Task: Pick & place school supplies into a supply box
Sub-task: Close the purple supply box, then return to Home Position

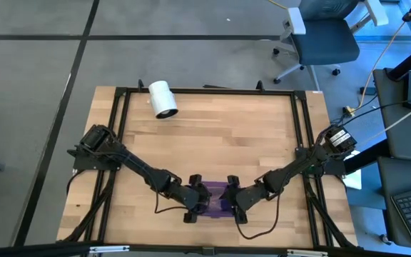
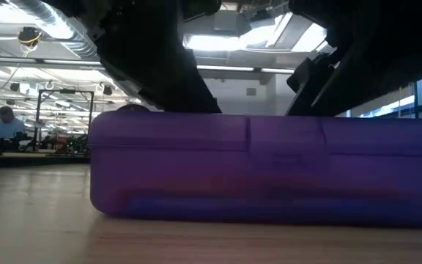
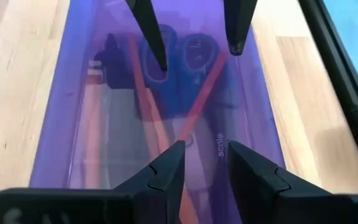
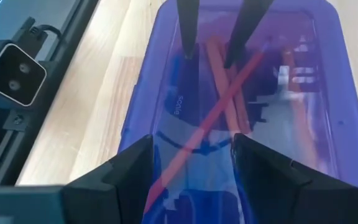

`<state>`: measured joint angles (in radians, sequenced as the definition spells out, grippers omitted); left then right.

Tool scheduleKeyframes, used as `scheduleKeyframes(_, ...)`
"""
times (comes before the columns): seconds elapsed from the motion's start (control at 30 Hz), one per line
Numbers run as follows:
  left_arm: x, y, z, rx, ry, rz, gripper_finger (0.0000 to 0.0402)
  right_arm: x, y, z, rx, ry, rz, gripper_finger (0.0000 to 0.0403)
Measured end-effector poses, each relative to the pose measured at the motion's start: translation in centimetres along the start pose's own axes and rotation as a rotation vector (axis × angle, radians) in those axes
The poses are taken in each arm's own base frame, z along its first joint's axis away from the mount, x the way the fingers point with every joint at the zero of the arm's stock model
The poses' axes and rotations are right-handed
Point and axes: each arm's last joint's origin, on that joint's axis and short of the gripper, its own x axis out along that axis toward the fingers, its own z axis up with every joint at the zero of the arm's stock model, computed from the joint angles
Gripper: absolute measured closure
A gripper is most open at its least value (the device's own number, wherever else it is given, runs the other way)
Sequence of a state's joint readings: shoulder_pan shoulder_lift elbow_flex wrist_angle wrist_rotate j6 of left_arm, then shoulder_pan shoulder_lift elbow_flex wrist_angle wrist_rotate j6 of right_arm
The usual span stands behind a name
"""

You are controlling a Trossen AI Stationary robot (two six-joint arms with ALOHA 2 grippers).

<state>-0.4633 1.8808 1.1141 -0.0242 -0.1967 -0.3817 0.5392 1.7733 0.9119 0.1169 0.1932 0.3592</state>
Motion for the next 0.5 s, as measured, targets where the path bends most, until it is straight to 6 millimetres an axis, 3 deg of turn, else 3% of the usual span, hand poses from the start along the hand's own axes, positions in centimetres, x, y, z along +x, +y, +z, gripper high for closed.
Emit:
scheduleKeyframes(0.17, 1.0, 0.2, -0.5, -0.013, 0.032, -0.009, 0.029, 0.2, 0.0, -0.3, -0.002, 0.016, -0.005, 0.0178)
scheduleKeyframes(0.23, 0.5, 0.2, -0.3, -0.001, 0.03, -0.014, 0.029, -0.3, 0.0, 0.1, -0.003, 0.008, 0.001, 0.0178)
scheduleKeyframes(0.37, -2.6, 0.1, 0.9, 0.053, 0.01, -0.034, 0.029, -3.6, 0.5, 2.9, -0.045, -0.099, 0.039, 0.0178)
scheduleKeyframes(0.5, -7.6, -0.4, 3.6, 0.095, -0.16, -0.011, 0.029, -8.1, 0.4, 4.9, -0.134, -0.181, 0.054, 0.0178)
